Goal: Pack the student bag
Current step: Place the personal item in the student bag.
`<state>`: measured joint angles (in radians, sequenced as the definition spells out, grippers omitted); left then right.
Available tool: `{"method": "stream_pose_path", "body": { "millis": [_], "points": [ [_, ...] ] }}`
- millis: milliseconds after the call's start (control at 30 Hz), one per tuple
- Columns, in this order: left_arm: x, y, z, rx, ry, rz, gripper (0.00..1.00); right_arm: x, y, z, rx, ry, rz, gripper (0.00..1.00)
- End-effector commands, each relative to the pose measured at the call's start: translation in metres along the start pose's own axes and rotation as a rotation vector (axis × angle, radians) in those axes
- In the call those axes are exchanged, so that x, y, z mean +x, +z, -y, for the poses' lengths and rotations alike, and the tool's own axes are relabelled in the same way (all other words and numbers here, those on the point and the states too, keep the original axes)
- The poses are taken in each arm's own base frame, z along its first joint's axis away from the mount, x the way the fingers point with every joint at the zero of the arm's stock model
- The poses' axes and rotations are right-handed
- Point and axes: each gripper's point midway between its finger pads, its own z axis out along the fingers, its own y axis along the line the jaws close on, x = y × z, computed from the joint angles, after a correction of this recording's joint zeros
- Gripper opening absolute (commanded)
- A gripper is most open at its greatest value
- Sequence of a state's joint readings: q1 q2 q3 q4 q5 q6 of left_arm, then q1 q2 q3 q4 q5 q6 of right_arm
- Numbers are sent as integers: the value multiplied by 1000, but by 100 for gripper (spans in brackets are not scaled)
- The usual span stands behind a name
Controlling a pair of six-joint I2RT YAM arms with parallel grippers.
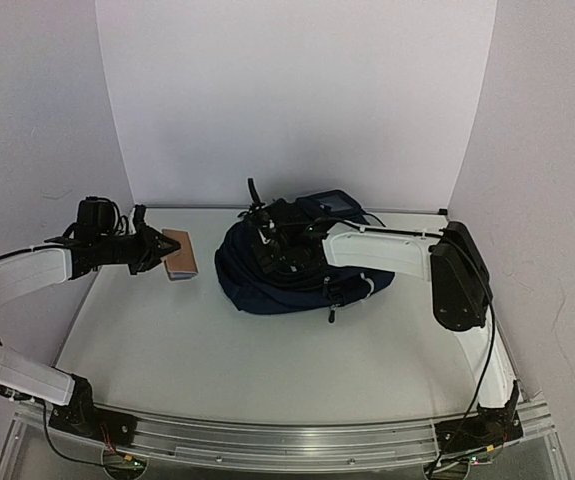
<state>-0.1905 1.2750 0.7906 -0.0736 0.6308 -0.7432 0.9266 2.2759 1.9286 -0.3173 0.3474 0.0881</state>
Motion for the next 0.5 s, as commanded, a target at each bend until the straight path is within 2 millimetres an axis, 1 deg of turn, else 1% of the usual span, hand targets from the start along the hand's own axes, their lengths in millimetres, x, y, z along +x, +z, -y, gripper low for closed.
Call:
{"method": "stream_pose_path", "body": {
  "millis": [0,67,133,200,233,300,400,467],
  "points": [
    [-7,-5,24,99,29,23,0,-35,-21,21,88,59,76,13],
    [-8,-2,28,135,25,17,0,-53,-38,26,79,100,114,2],
    [-9,2,32,165,8,9,0,-70,-55,28,44,143,149,0],
    [-12,6,42,203,11,7,0,-85,-72,29,-3,184,179,0],
    [-12,9,45,213,10,4,0,-89,-77,29,-26,198,186,0],
    [-14,16,60,244,28,0,0,-96,-86,32,-60,237,197,0],
    [-15,28,80,285,43,-9,0,-100,-96,37,-91,282,204,0],
    [-14,39,91,315,36,-24,0,-103,-102,36,-117,296,211,0]
  ]
}}
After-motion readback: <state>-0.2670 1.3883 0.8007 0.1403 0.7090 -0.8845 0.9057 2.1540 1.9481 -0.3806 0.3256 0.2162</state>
